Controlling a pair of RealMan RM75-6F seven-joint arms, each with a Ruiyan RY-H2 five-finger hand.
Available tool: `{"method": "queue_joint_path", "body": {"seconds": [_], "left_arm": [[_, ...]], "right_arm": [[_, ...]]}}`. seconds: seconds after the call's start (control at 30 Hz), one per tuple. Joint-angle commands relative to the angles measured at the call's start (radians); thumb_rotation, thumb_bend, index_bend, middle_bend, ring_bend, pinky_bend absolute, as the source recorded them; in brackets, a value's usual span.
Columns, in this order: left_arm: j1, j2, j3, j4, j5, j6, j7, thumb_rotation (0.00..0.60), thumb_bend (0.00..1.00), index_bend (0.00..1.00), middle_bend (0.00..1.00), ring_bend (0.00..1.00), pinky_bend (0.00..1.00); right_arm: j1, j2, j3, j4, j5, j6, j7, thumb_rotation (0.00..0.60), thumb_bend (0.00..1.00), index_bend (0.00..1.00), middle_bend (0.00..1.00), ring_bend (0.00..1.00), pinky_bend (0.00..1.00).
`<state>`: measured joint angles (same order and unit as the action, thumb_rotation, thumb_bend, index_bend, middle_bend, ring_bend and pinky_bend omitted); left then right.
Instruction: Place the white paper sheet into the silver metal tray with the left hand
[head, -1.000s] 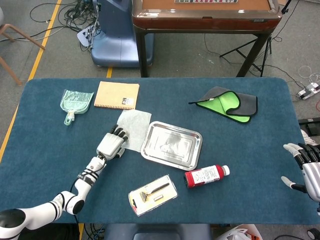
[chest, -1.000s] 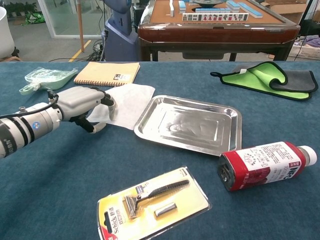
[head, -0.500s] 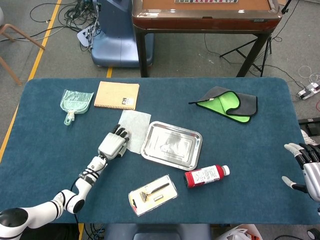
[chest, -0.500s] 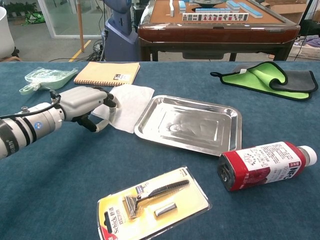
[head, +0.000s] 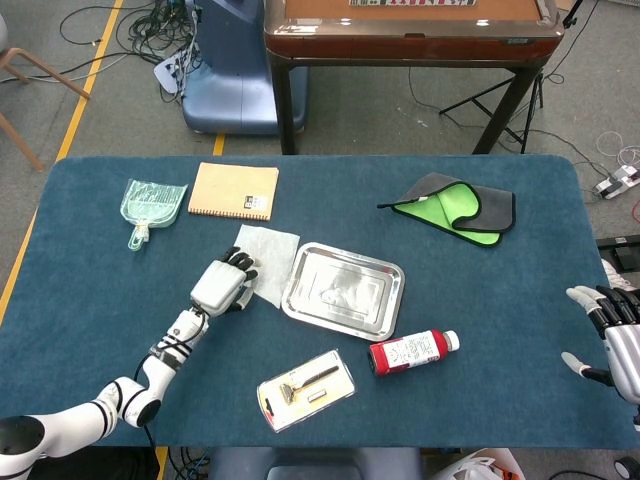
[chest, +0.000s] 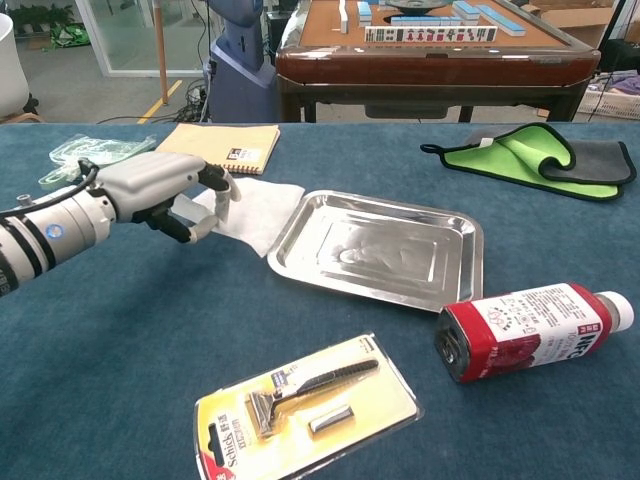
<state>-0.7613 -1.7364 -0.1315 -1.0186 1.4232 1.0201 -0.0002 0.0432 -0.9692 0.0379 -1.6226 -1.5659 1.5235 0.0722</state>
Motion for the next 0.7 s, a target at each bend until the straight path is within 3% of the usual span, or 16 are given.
{"method": "queue_joint_path", "body": {"seconds": [0.03,0.57,0.7], "left_arm": [[0.003,0.018,-0.008,-0.02,0.011,0.019,-0.036,0.6,0.49,0.65,0.3,0.22,0.13],[-0.031,0.083,-0.124,-0.29,-0.042,0.026,-0.233,0.6,0.49,0.63,0.33,0.25,0.15],[-0.047,0.073,-0.111,-0.357,-0.035,-0.009,-0.284,0.6,0.49,0.62,0.33,0.25,0.15]], "right_arm": [[-0.001,0.001,0.0,-0.003,-0.002,0.002,-0.003,0.6,0.05,0.2,0.2,0.12,0.14],[-0.013,0.007,-0.003,-0.02,-0.01,0.022,-0.017,0.6,0.05,0.2,0.2,0.12,0.14],[-0.014,0.006,-0.002,-0.022,-0.009,0.023,-0.02,0.6,0.05,0.2,0.2,0.12,0.14]]}}
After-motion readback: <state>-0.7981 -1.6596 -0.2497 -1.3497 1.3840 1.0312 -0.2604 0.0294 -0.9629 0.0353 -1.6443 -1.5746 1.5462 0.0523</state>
